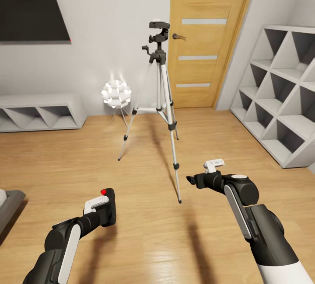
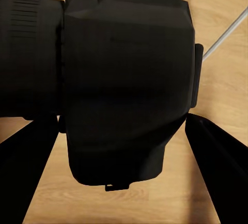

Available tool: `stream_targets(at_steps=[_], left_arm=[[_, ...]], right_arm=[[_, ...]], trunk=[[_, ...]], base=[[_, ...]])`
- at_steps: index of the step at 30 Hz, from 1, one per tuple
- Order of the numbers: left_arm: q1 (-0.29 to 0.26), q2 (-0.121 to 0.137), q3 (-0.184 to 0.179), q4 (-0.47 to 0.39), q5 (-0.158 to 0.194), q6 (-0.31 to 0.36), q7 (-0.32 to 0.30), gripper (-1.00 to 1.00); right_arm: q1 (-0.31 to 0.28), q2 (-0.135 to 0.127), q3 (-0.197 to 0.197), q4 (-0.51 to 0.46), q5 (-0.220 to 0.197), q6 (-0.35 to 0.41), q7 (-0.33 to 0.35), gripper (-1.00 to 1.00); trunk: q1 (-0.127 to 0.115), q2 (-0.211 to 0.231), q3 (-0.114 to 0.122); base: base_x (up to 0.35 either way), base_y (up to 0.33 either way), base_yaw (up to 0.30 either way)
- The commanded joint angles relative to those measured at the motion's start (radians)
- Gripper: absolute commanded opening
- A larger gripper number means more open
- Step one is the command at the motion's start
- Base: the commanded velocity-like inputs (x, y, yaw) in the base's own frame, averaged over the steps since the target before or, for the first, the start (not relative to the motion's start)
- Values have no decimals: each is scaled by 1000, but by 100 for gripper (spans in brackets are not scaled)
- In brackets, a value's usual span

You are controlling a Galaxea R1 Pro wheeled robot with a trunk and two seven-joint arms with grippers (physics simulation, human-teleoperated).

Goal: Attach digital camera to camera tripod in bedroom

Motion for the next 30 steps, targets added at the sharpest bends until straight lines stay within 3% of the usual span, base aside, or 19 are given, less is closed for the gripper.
stream_targets(at_steps=[1, 11, 30], left_arm=[[-1, -1, 3, -1, 2, 6, -4, -100], [0, -2, 1, 1, -1, 4, -4, -100], [-1, -2, 0, 1, 0, 5, -4, -100]], right_arm=[[0, -1, 1, -1, -9, 4, -6, 100], [-2, 1, -6, -1, -9, 4, -5, 100], [-1, 6, -19, -1, -10, 4, -4, 100]], trunk=[[-4, 7, 2], [-42, 77, 36], [-115, 210, 125]], base=[[0, 0, 8], [0, 0, 2], [0, 0, 0]])
